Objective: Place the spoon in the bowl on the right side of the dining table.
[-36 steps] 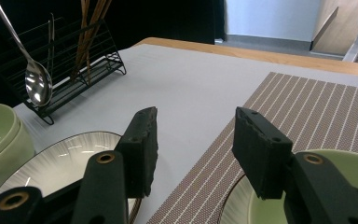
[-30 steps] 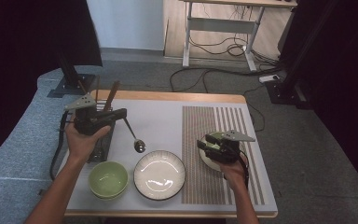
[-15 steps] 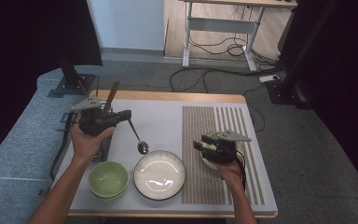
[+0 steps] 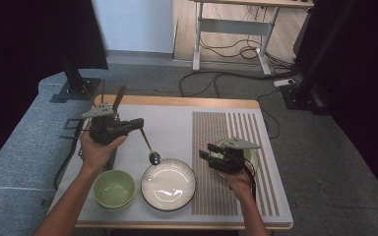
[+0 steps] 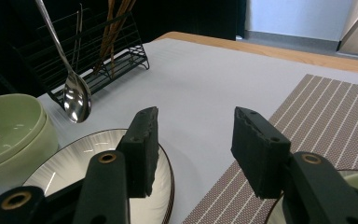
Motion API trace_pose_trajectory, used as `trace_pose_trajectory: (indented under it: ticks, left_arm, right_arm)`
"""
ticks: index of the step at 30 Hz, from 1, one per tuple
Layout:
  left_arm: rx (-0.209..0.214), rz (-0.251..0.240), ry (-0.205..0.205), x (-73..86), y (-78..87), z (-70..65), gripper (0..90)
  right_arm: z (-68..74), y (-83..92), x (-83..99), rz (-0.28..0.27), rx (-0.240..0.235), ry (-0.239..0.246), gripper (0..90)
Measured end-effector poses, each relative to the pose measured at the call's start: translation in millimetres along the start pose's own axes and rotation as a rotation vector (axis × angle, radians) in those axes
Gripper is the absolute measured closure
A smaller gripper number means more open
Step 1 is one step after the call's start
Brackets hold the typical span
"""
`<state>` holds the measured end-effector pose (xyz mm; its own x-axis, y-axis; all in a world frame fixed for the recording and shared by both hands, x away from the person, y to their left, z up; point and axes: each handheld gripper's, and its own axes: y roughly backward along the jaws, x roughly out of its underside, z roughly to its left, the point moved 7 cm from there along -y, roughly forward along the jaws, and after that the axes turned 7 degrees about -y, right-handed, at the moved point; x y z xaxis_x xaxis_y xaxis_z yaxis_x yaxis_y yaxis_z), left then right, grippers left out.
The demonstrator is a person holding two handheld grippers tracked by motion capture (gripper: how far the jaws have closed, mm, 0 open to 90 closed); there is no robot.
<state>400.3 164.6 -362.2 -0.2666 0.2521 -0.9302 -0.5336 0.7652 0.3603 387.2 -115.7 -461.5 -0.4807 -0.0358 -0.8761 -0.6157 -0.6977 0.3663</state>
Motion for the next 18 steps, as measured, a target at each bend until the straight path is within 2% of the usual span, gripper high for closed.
trace_pose_trajectory:
  ticks: [18]
  left_arm:
    - [0.035, 0.013, 0.001, 4.1, -13.6, -11.2, 89.9]
  right_arm:
    - [13.8, -10.4, 1.8, 0.016, -0.029, 0.022, 51.2]
